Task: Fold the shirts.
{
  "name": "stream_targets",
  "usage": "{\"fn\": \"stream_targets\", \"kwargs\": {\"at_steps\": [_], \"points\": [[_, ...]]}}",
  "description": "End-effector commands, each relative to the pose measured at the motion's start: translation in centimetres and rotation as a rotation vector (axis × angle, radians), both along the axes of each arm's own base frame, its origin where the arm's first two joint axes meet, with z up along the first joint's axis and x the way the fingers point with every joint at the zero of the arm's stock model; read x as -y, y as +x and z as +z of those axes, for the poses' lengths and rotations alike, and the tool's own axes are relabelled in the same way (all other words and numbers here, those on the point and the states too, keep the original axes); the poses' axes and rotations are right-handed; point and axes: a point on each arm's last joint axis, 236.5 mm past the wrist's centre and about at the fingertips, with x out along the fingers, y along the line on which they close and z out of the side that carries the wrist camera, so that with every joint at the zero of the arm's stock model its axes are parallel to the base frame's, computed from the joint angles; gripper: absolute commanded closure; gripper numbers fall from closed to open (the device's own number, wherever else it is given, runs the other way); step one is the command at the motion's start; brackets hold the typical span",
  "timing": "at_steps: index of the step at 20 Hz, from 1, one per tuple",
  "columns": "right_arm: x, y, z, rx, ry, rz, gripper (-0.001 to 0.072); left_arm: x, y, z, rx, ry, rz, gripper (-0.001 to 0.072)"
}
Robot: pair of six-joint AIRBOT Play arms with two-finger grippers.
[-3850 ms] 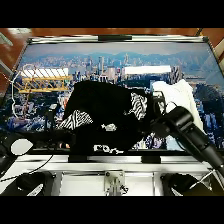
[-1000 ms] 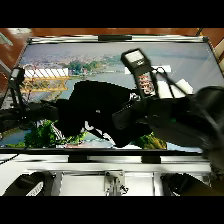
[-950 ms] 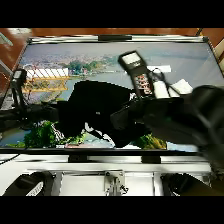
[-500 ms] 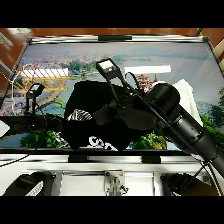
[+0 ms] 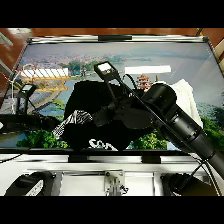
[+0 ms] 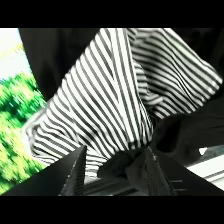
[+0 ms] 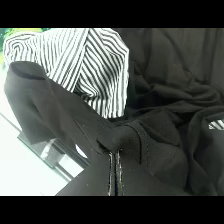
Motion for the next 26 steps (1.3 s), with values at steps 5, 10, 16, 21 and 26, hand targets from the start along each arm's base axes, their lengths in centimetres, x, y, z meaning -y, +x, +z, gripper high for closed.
{"fn": "stream_targets", "kwargs": {"at_steps": [5, 10, 16, 21, 26], "points": [[-0.2, 0.2, 0.2, 0.009, 0.012, 0.0, 0.0632, -3.1, 4.8, 11.7, 0.289, 0.105, 0.056, 0.0248], [-0.3, 0.2, 0.3, 0.006, 0.02, -0.009, 0.0631, -15.4, 10.1, 13.4, 0.207, 0.335, 0.339, 0.0132], [-0.3, 0.1, 0.2, 0.002, 0.016, -0.008, 0.0631, -29.0, 12.0, 6.7, 0.058, 0.129, 0.685, 0.0065], [0.7, 0.7, -0.1, 0.042, -0.039, 0.003, 0.0631, -33.7, 8.6, -2.0, -0.195, 0.096, 0.592, 0.0138], [1.5, 1.7, -0.1, 0.084, -0.076, -0.011, 0.0631, -33.7, 10.7, -6.6, -0.228, 0.128, 0.456, -0.0013]]}}
